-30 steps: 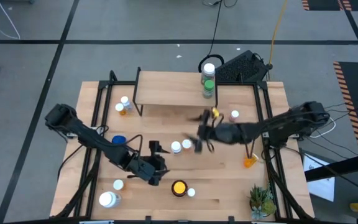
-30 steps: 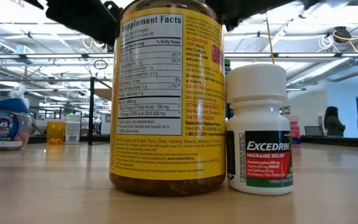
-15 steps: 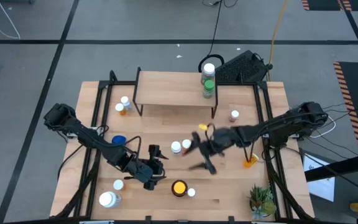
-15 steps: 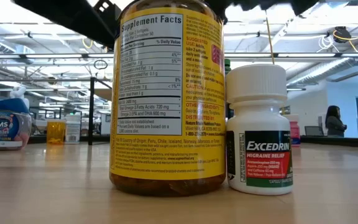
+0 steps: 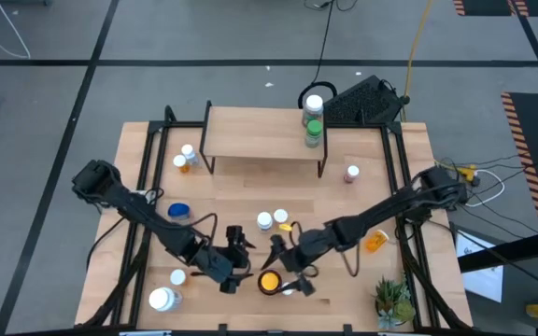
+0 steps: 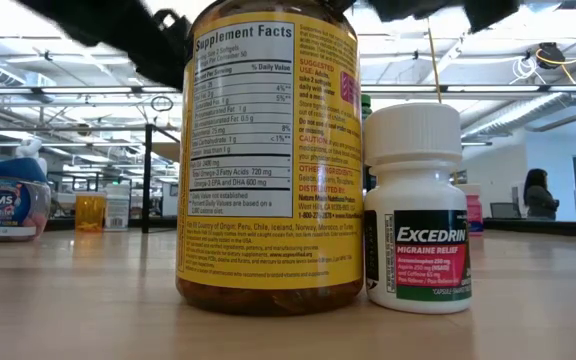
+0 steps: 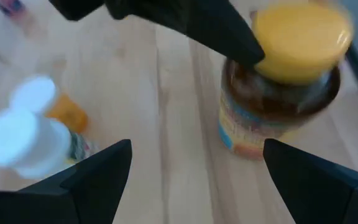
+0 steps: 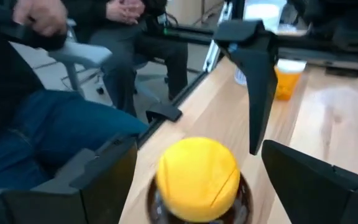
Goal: Pick and place medicine bottles onto shelf by color
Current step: Put the yellow pill bottle on the shelf
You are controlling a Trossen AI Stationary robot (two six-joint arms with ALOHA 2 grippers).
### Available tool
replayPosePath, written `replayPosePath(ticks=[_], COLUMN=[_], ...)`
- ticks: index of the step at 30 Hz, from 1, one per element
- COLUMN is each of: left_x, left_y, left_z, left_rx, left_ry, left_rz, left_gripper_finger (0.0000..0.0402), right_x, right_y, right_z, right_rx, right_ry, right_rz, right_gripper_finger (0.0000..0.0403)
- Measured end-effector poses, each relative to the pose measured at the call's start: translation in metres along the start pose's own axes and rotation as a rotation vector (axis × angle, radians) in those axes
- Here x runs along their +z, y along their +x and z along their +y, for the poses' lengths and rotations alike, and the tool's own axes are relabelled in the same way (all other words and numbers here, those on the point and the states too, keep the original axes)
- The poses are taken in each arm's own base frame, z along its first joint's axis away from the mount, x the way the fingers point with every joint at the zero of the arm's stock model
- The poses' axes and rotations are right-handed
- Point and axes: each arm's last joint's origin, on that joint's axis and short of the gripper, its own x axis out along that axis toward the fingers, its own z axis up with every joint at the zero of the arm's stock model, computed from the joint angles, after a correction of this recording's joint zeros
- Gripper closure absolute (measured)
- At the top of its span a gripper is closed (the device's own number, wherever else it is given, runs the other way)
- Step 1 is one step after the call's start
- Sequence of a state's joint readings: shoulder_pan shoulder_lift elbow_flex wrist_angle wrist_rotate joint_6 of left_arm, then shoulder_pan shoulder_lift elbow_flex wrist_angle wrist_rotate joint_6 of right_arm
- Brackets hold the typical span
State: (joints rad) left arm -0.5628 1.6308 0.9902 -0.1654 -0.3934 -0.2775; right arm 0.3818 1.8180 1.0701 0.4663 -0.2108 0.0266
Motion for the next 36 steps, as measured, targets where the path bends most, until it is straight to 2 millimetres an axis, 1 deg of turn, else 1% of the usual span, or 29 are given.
replayPosePath(ticks=[4,7,11,14,17,19,22,25,28,31,34,36], left_x=[-0.007,-0.01,-0.013,-0.015,-0.011,-0.012,-0.009,-0.009,-0.006,0.002,0.011,0.018], left_y=[0.006,0.008,0.008,0.009,0.014,0.018,0.027,0.034,0.041,0.049,0.054,0.056], left_z=[-0.011,-0.021,-0.035,-0.042,-0.046,-0.046,-0.044,-0.036,-0.025,-0.014,-0.003,0.006], left_rx=[-0.008,-0.032,-0.054,-0.073,-0.107,-0.11,-0.124,-0.108,-0.092,-0.177,-0.279,-0.345], left_ry=[-0.065,-0.107,-0.103,-0.077,-0.063,-0.024,-0.002,0.014,0.01,0.032,0.072,0.099], left_rz=[0.011,-0.002,-0.035,-0.049,-0.095,-0.101,-0.135,-0.123,-0.123,-0.16,-0.215,-0.264], left_gripper_finger=[0.0032,0.0032,0.0032,0.0032,0.0032,0.0032,0.0032,0.0032,0.0032,0.0032,0.0032,0.0032], right_x=[-0.005,-0.008,-0.007,-0.005,-0.004,-0.002,0.002,0.011,0.018,0.025,0.033,0.034], right_y=[0.02,0.025,0.023,0.02,0.016,0.014,0.01,0.002,-0.007,-0.015,-0.021,-0.023], right_z=[-0.001,0.002,0.007,0.013,0.015,0.015,0.013,0.011,0.013,0.016,0.018,0.018], right_rx=[0.007,0.013,0.02,0.029,0.038,0.039,0.034,0.037,0.108,0.183,0.193,0.19], right_ry=[0.016,0.018,0.017,0.024,0.015,-0.008,-0.05,-0.116,-0.193,-0.259,-0.316,-0.347], right_rz=[0.025,0.052,0.066,0.072,0.096,0.1,0.094,0.079,0.079,0.061,0.029,0.027], right_gripper_finger=[0.0064,0.0075,0.0109,0.0153,0.02,0.0201,0.0201,0.0201,0.0201,0.0201,0.0201,0.0201])
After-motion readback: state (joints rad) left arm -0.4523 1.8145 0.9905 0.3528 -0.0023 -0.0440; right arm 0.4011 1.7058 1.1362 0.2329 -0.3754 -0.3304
